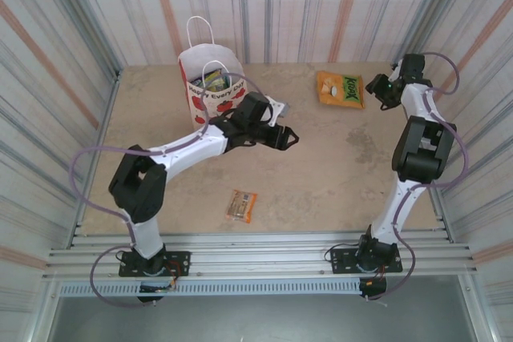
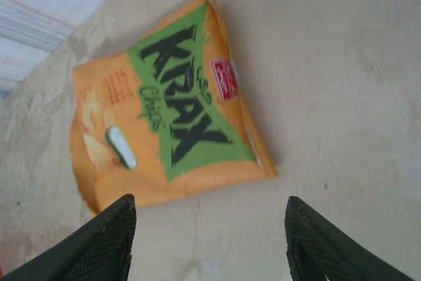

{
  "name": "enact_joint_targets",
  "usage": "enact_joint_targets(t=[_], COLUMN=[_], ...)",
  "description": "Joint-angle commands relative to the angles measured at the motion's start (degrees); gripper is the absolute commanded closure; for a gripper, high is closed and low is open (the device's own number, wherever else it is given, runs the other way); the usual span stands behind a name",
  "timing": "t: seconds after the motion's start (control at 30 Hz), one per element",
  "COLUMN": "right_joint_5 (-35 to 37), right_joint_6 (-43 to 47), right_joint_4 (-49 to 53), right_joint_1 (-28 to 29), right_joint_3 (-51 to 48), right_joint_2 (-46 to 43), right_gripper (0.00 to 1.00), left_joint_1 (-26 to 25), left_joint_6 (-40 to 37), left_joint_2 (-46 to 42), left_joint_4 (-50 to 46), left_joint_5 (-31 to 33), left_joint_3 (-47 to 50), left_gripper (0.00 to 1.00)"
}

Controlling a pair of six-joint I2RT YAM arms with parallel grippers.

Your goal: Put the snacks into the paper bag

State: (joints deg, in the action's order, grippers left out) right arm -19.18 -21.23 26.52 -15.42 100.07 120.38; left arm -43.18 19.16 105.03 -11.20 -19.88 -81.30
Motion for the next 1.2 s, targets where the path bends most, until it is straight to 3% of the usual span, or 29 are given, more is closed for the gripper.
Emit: enact_joint_targets(t=[0.0, 0.4, 0.97, 1.17], right_joint_5=[-1.7, -5.5, -8.4, -9.1], right_joint_6=[1.9, 2.2, -1.0, -0.9], right_joint_4=[3.9, 7.4, 6.1, 6.0], right_joint_1=[-0.5, -0.7, -0.2, 0.1], right_joint_3=[6.5, 22.6, 28.9, 30.1], right_joint_2=[5.8, 20.3, 28.7, 30.3], right_gripper=[0.4, 0.5, 0.64, 0.78], left_joint_1=[-0.2, -0.5, 1.0, 1.7], left_joint_6=[-2.5, -1.1, -0.1, 0.5], left_joint_2=[3.7, 13.1, 17.0, 17.4], left_joint_4=[-2.1, -4.7, -5.9, -6.1], left_joint_5=[0.1, -2.2, -5.2, -5.7], left_joint_3=[-5.3, -16.4, -19.8, -20.0], left_gripper=[0.24, 0.25, 0.25, 0.25])
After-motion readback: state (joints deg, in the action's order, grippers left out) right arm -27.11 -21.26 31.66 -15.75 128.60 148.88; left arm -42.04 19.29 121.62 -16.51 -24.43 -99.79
